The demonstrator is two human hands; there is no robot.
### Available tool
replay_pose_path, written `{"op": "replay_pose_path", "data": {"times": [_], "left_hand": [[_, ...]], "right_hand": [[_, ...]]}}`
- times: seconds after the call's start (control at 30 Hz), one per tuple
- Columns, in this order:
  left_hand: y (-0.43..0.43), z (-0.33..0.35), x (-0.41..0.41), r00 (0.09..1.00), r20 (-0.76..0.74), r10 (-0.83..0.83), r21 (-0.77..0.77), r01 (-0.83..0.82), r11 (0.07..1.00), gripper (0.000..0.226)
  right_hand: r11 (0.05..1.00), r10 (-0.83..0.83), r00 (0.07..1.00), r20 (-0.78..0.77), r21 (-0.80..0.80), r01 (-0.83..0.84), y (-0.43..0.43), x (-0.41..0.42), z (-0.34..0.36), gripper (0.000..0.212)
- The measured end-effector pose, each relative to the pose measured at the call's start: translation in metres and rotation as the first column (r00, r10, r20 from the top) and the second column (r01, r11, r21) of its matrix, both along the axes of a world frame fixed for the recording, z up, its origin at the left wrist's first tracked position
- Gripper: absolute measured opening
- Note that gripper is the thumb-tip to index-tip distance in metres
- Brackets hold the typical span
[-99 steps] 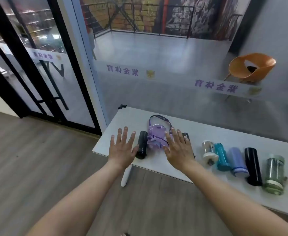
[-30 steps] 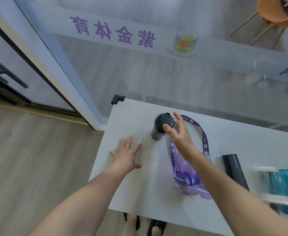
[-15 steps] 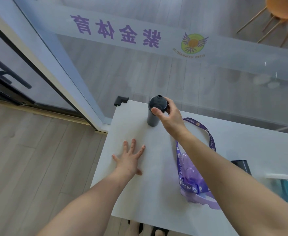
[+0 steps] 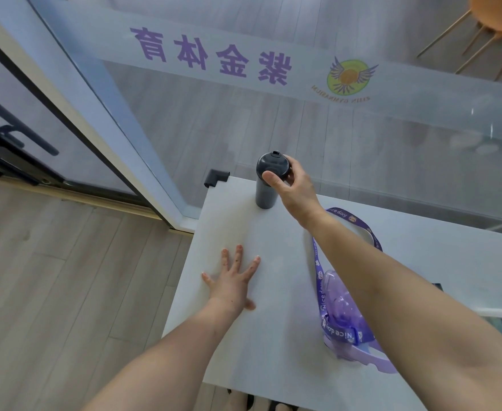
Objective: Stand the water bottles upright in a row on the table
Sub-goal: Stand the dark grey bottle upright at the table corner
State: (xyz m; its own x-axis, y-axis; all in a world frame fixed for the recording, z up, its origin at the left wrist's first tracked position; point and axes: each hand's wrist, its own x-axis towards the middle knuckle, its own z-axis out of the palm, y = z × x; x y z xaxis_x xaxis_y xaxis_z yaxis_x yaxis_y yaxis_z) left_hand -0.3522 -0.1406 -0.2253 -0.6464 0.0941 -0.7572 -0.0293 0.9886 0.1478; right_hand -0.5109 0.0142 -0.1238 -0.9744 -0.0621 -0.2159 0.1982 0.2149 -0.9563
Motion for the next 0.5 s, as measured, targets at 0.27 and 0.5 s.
{"op": "replay_pose_path", "data": {"times": [0.27, 0.5], "left_hand": [[0.001, 0.003, -0.001, 1.0, 0.014, 0.008, 0.012, -0.008, 1.0, 0.12], [0.0, 0.01, -0.001, 1.0, 0.001, 0.003, 0.008, -0.003, 1.0, 0.118]], "right_hand": [[0.998, 0.021, 0.998, 0.051, -0.067, -0.017, 0.005, -0.002, -0.004, 0.075], [0.999, -0.029, 0.999, 0.019, 0.044, 0.028, 0.042, 0.04, 0.014, 0.074]]}}
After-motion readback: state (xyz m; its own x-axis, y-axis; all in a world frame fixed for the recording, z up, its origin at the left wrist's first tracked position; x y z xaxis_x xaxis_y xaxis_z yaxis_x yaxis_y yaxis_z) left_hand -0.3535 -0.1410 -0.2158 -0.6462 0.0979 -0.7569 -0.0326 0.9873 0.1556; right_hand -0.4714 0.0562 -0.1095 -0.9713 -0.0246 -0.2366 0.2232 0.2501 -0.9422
